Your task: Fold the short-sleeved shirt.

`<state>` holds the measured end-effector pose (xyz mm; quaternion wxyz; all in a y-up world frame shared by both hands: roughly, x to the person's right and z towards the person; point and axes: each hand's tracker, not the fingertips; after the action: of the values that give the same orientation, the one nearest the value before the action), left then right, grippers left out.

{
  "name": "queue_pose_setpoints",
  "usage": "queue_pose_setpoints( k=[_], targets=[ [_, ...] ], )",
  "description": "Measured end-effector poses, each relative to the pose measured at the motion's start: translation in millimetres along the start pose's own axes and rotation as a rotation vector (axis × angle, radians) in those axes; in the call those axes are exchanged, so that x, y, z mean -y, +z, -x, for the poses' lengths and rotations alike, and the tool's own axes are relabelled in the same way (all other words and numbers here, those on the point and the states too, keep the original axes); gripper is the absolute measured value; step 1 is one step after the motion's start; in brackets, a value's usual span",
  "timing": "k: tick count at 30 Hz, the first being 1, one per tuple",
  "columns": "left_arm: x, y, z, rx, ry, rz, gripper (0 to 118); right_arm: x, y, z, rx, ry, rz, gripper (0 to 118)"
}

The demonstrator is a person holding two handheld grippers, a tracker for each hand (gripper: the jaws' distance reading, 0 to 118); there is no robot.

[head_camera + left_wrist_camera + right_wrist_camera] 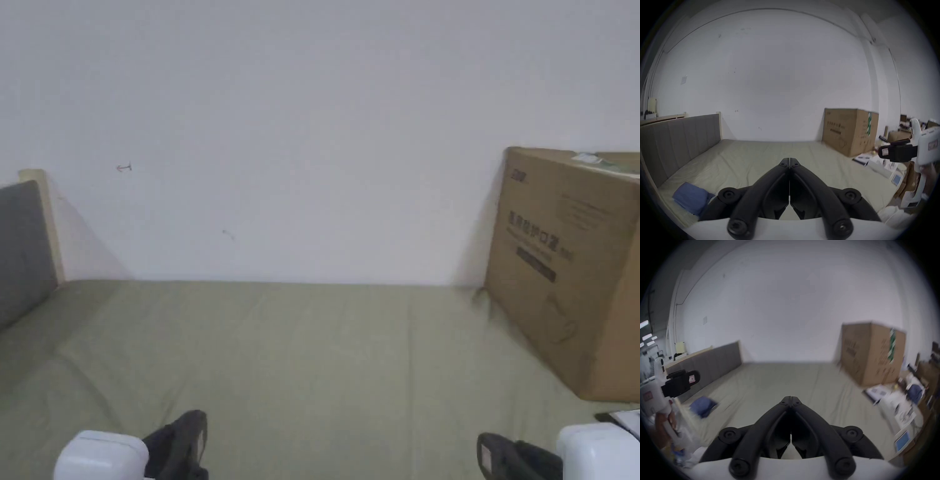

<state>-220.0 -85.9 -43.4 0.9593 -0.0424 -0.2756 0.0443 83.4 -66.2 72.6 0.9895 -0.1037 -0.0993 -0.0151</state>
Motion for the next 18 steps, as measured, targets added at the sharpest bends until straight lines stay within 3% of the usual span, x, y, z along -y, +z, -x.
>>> queue_pose_setpoints(
  k=[3,6,10,13,18],
  targets=[
    [-5,-1,-18,-0.191,-0.108,-0.046,0,1,19,1,0.031,0.014,-0.202,0],
    [4,10,-27,-0.282,-0.111,-0.123,0,16,26,1,0.121,0.029,-0.309,0],
    [26,25,-44,-0.365,-0.124,-0.137,0,33,30,-2,0.136,0.015,-0.3,0],
    [34,31,-48,-0.308,-0.019,-0.071,0,39,41,-2,0.182,0.006,-0.289,0],
    [39,37,-56,-0.337,-0.1,-0.103,0,39,49,-11,0.212,-0.036,-0.28,0]
  ],
)
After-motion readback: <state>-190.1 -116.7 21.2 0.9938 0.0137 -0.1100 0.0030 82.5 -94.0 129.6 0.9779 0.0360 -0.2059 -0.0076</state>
